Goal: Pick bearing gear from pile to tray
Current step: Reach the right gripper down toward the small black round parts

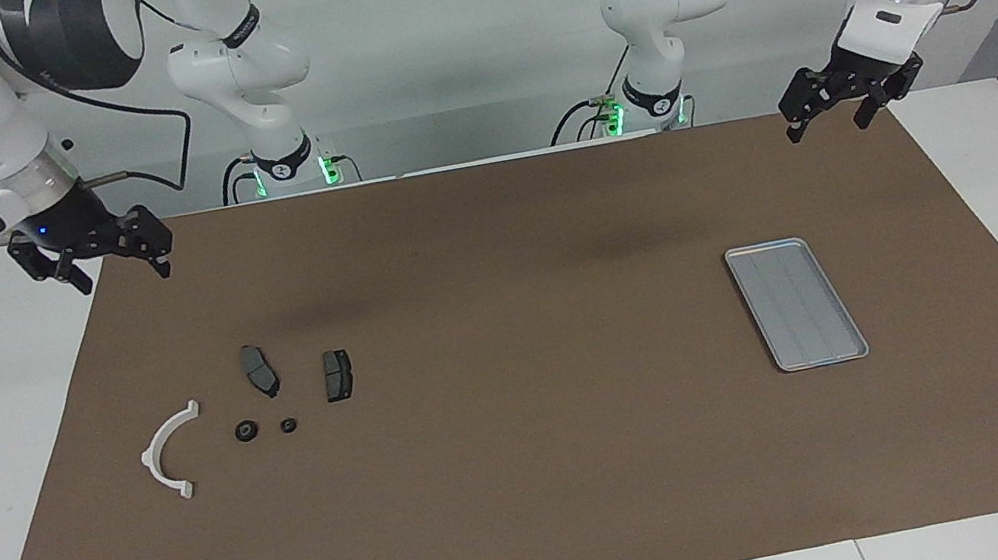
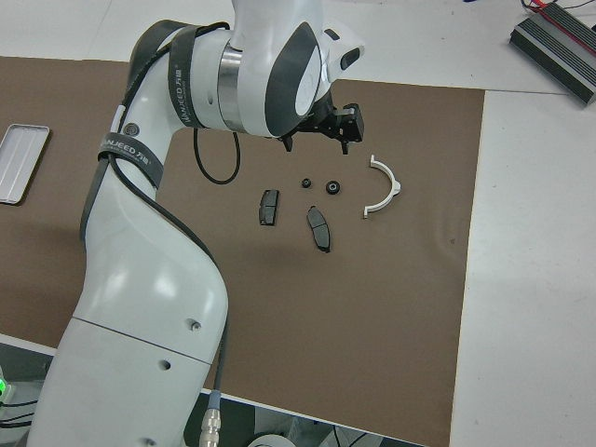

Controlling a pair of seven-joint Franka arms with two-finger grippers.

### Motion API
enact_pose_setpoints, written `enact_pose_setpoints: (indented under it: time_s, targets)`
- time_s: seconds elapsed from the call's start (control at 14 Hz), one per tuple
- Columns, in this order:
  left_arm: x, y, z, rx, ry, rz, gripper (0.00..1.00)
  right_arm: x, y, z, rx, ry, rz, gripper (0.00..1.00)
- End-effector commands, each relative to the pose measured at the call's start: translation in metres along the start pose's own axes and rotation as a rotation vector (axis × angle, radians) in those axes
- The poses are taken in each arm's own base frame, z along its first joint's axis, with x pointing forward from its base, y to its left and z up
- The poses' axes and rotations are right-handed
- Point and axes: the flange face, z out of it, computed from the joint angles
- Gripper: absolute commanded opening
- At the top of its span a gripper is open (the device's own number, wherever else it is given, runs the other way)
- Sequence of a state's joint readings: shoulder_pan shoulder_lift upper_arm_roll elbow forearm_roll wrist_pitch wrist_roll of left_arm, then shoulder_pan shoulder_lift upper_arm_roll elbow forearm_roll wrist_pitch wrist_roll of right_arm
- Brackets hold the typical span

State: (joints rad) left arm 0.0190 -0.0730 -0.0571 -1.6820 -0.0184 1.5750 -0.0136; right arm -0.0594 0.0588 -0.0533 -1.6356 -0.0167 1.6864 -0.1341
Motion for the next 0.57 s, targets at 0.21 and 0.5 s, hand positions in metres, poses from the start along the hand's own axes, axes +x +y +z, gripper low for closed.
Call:
enact_pose_setpoints:
  time_s: [0.21,0.5]
  targets:
    - [-0.006,0.000,-0.001,0.016,0.003,0.015,1.00,0.064,0.019,0.107,-0.018,0.010,-0.032,1.00]
    - [-0.006,0.000,-0.001,0.016,0.005,0.015,1.00,0.088,-0.021,0.182,-0.011,-0.017,-0.080,1.00]
